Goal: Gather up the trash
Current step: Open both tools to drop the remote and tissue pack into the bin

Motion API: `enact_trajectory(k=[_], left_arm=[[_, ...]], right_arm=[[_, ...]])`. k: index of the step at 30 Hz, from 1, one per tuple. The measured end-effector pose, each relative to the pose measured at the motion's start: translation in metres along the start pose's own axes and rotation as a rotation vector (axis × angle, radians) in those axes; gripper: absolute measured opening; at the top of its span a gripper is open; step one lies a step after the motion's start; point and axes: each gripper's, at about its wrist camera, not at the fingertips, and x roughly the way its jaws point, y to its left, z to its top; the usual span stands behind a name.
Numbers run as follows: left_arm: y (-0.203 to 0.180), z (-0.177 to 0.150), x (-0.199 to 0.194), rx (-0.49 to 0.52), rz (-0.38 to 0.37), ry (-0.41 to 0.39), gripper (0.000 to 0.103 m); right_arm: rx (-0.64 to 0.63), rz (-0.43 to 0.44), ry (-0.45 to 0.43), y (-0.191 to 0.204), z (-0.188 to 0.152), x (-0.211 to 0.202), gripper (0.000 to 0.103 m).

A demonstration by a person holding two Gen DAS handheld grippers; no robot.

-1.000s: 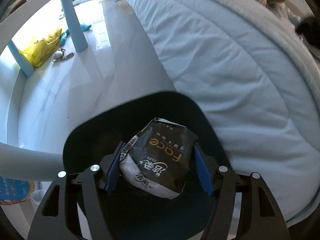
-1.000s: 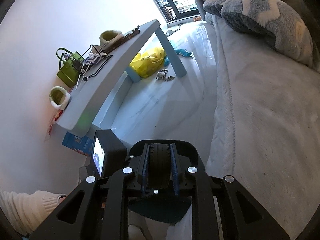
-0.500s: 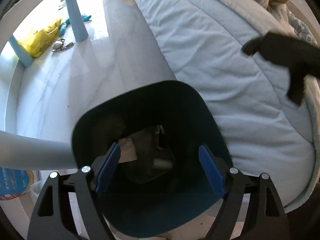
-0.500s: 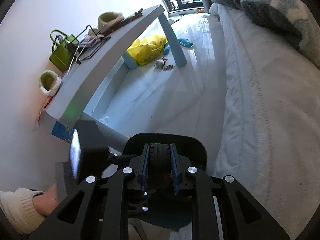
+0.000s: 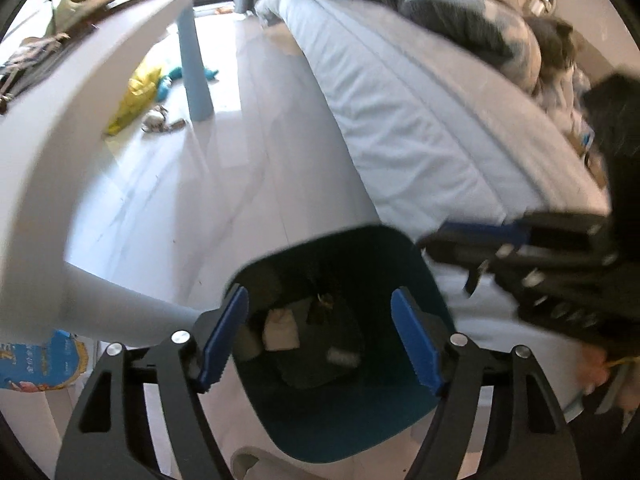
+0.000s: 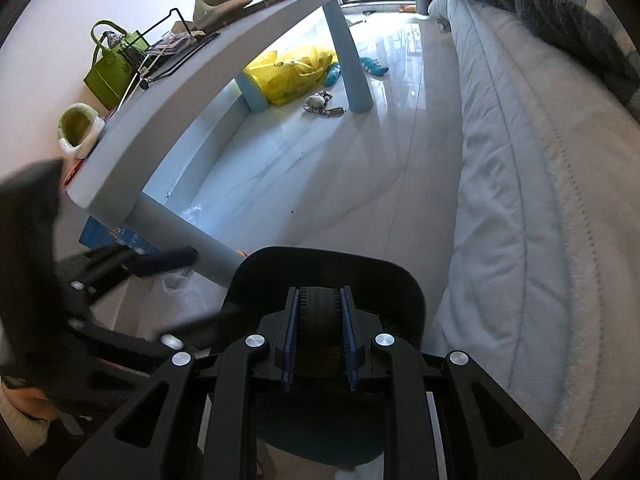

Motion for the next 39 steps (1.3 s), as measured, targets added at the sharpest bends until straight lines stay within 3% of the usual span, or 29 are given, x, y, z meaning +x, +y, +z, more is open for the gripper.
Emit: enact_trajectory(k=[7, 8, 9, 11, 16, 27, 39], left_arm=[[0.009, 0.017, -0.039, -0.033, 0.025, -0.127, 0.074], [0.009, 0.020, -0.044, -0.034, 0.029, -0.142, 0.074], [0.008, 0.022, -0.049, -0.030, 0.034, -0.160, 0.074], [0.007, 0.024, -0.059, -0.019, 0.050, -0.190, 0.074], [0.003, 0.031, -0.074, 0.002, 0.074, -0.242, 0.074], [-0.007, 0.038, -0.096, -0.004, 0.055, -0.307, 0.074], [-0.037, 0.054, -0.104, 0.029, 0.042, -0.368, 0.074]], right_arm=[[-0.019, -0.003, 0.071, 0.005, -0.008, 0.025, 0.021], [-0.024, 0.012, 0.091, 0.008, -0.009, 0.030, 0.029], [-0.030, 0.017, 0.103, 0.010, -0.012, 0.035, 0.058], [-0.044, 0.000, 0.091, 0.015, -0.016, 0.037, 0.088], [-0.076, -0.006, 0.071, 0.022, -0.015, 0.032, 0.089], [-0.124, -0.018, -0.007, 0.023, -0.010, -0.003, 0.092], [-0.191, -0.028, -0.167, 0.019, -0.023, -0.088, 0.091]])
